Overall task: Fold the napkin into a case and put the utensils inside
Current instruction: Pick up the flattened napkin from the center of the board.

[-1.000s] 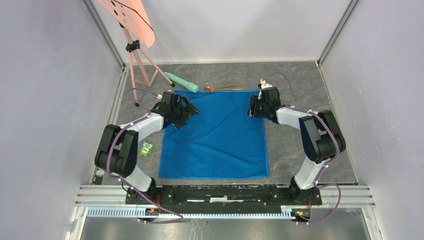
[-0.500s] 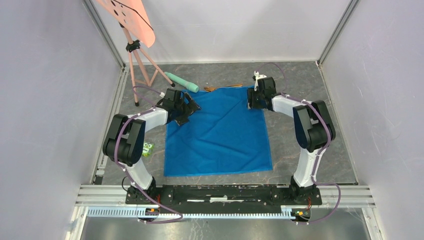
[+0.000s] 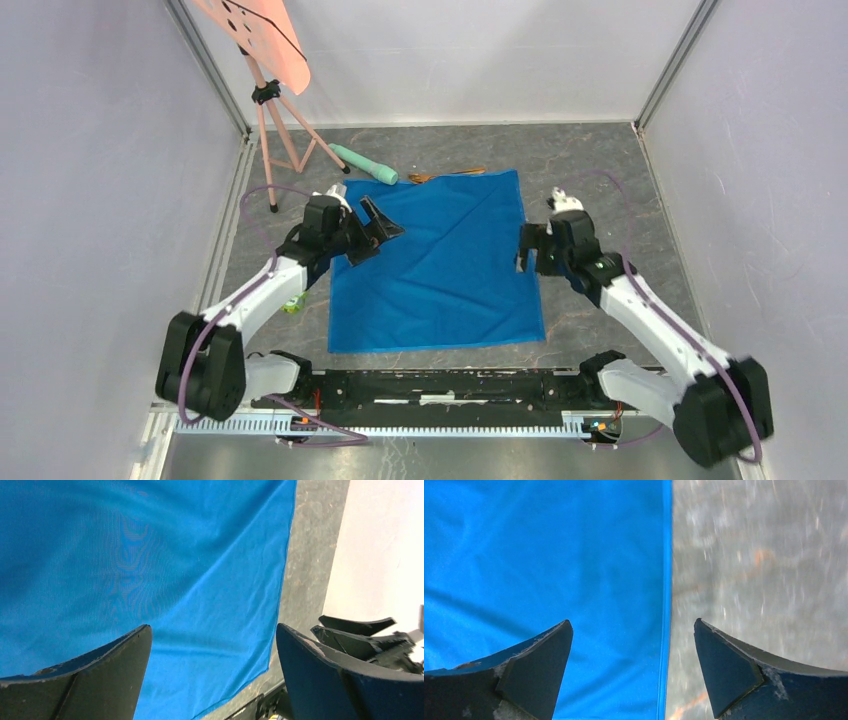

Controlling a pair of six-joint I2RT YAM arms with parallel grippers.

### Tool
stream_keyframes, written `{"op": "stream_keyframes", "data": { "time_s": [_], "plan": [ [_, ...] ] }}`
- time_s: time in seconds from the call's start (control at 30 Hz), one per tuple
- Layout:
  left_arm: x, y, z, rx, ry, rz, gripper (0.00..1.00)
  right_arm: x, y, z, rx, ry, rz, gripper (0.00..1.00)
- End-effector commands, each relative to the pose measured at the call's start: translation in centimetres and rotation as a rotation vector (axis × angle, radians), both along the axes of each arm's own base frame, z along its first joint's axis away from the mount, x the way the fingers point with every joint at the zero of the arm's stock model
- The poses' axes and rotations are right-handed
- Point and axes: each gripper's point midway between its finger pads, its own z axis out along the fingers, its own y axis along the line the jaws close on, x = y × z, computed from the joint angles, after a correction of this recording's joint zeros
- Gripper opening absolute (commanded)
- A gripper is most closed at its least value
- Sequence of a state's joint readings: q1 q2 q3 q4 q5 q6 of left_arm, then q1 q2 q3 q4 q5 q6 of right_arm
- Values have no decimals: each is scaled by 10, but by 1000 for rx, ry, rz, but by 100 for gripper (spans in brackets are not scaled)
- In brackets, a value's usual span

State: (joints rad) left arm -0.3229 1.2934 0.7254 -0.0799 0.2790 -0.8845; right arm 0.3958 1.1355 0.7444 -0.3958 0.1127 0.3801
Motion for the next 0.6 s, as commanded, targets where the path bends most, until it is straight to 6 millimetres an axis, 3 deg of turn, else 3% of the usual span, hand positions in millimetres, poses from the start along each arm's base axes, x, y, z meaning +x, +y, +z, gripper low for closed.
{"op": "stream_keyframes", "data": {
  "time_s": [0.0,0.07,0.17,0.33,0.43,0.57],
  "plan": [
    [-36,6,-3,17,-20,-73,100,-63,-14,-28,154,159,-209,98],
    [-44,10,-2,18,-30,-65,100,-84,-12,-34,219,217,-252,97],
    [-51,14,4,17,-64,-61,100,-100,-11,-34,290,260,-320,77],
    [-53,12,11,12,-83,-74,99,-128,-12,-60,286,383,-392,75],
    [-54,12,14,4,-90,-77,99,-146,-17,-76,233,448,-446,64],
    [-56,12,18,1,-107,-78,99,-151,-15,-79,217,451,-495,56]
  ]
}}
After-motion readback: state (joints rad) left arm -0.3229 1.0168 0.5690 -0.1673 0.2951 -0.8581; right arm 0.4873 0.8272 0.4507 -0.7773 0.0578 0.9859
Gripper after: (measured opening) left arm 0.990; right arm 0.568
